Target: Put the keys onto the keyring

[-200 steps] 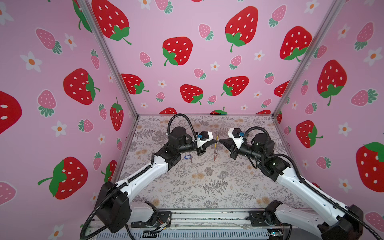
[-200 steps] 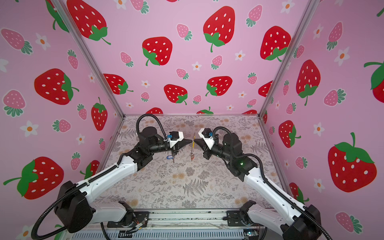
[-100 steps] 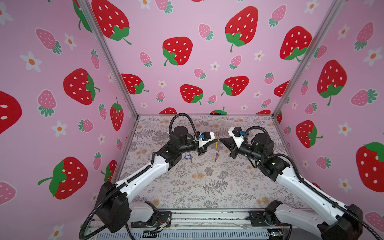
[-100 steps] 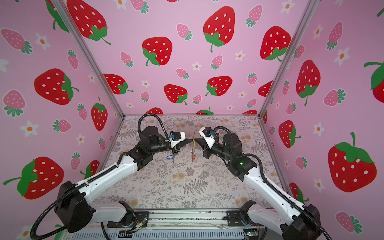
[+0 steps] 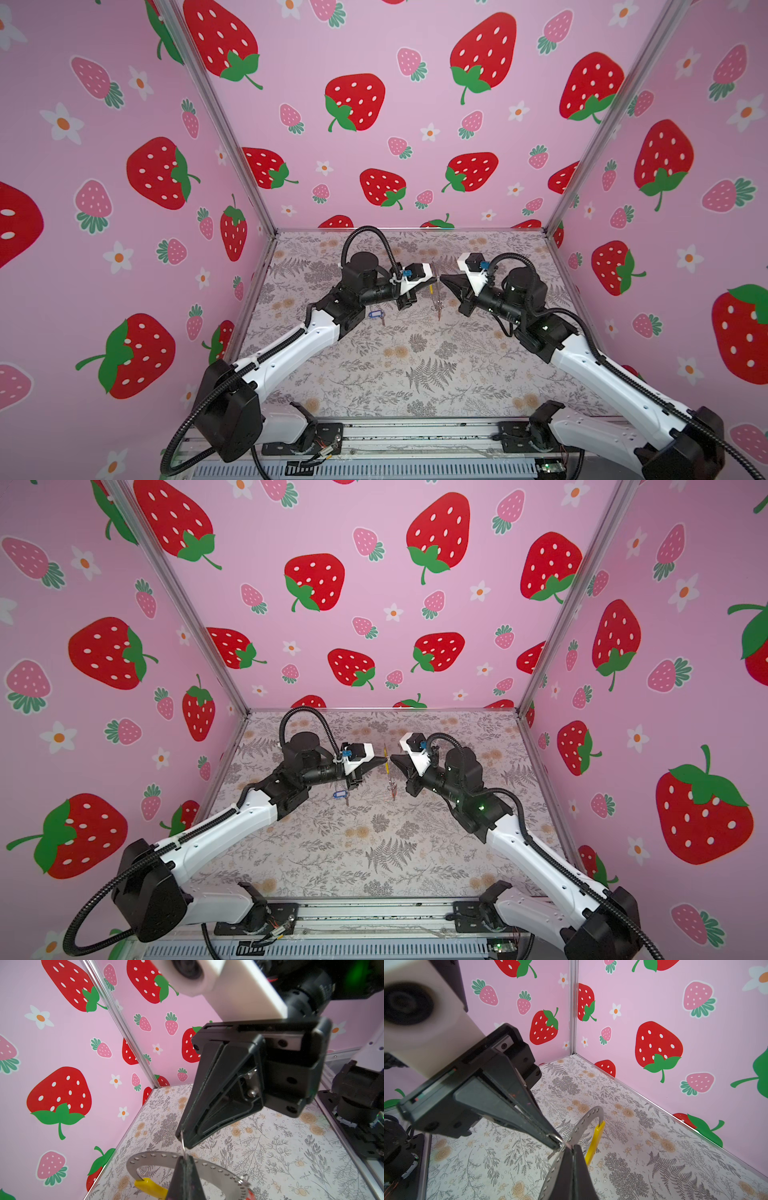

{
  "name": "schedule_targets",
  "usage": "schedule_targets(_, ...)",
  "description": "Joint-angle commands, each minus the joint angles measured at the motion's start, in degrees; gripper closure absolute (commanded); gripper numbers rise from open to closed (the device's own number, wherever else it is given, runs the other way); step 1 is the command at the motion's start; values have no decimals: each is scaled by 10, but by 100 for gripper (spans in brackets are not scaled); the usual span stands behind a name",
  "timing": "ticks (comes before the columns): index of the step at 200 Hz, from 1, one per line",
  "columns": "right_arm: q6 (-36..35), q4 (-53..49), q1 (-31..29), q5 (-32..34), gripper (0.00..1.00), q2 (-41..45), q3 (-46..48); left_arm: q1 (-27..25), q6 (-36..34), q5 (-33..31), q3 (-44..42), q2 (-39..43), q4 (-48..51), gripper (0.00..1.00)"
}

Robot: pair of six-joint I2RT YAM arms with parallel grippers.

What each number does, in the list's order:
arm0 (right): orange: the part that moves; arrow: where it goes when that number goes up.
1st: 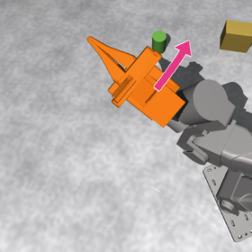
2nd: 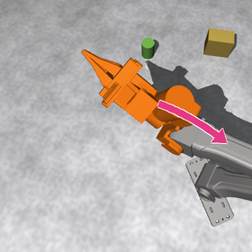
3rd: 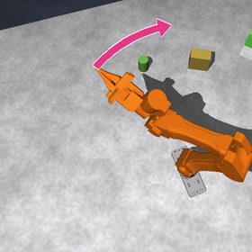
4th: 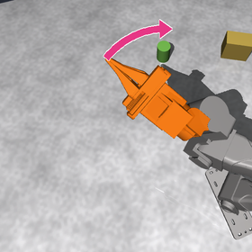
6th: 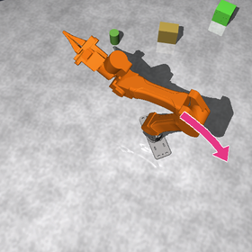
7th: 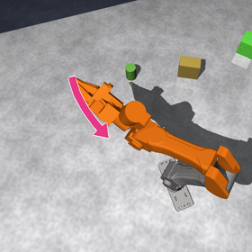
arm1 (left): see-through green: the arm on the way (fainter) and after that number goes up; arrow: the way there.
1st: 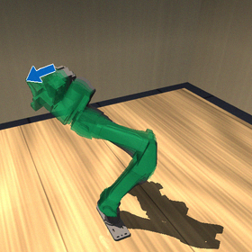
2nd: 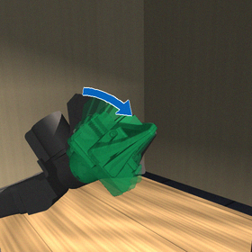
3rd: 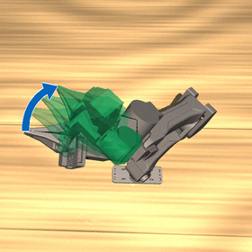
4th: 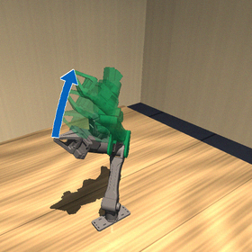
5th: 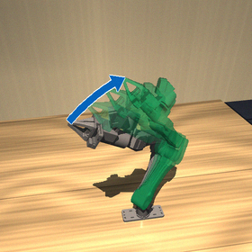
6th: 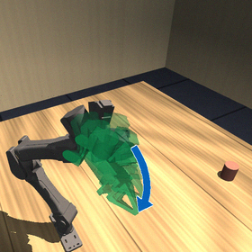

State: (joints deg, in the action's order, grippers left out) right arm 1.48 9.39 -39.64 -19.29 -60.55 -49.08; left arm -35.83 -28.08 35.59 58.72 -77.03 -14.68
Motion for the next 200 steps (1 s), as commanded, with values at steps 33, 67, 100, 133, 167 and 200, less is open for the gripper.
schedule_targets(33,-34,42,-2,2,100,17,9,-18,7,8,25,-4,6,82)
schedule_targets(67,-44,63,-2,6,100,31,28,-17,16,-21,12,5,-3,65)
schedule_targets(100,-42,81,-2,7,100,39,38,-10,48,-49,-9,14,-29,64)
schedule_targets(133,-32,105,-2,-6,100,44,50,0,84,-27,-13,11,-41,71)
schedule_targets(167,-29,113,-2,-16,100,45,55,1,107,-5,-20,10,-65,75)
schedule_targets(200,-28,130,-2,-25,100,47,65,1,110,23,-11,10,-61,81)
